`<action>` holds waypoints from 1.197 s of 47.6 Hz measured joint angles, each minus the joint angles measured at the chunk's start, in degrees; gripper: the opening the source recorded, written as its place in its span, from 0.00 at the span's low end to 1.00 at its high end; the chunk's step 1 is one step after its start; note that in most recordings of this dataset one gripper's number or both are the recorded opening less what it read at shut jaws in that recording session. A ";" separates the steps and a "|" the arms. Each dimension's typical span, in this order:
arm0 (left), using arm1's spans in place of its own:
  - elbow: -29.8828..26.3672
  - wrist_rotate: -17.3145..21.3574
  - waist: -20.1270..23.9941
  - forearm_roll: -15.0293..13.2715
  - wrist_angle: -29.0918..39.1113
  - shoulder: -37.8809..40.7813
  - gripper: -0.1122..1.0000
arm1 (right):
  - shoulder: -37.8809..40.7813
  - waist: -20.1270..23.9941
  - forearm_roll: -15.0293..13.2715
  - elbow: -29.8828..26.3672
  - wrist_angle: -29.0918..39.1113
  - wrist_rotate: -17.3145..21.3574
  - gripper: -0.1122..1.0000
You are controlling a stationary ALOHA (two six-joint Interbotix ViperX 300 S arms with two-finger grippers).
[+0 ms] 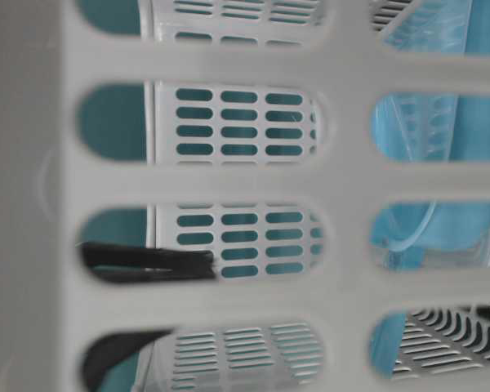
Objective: Pick up the dustpan from the shopping basket with the left arm.
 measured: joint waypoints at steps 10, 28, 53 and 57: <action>0.09 -0.09 -1.23 0.00 0.00 4.39 0.91 | 0.00 0.09 0.00 0.18 0.00 -0.09 0.09; 2.90 -1.93 -1.23 0.00 -1.41 8.53 0.90 | 0.00 0.09 0.00 0.53 0.00 0.00 0.09; 5.80 -0.97 -1.41 0.00 -4.48 7.91 0.37 | -0.44 0.09 0.00 0.88 0.00 0.00 0.09; 4.75 -0.97 -1.41 0.00 -4.04 6.59 0.37 | -0.70 0.09 0.00 0.97 0.00 0.00 0.09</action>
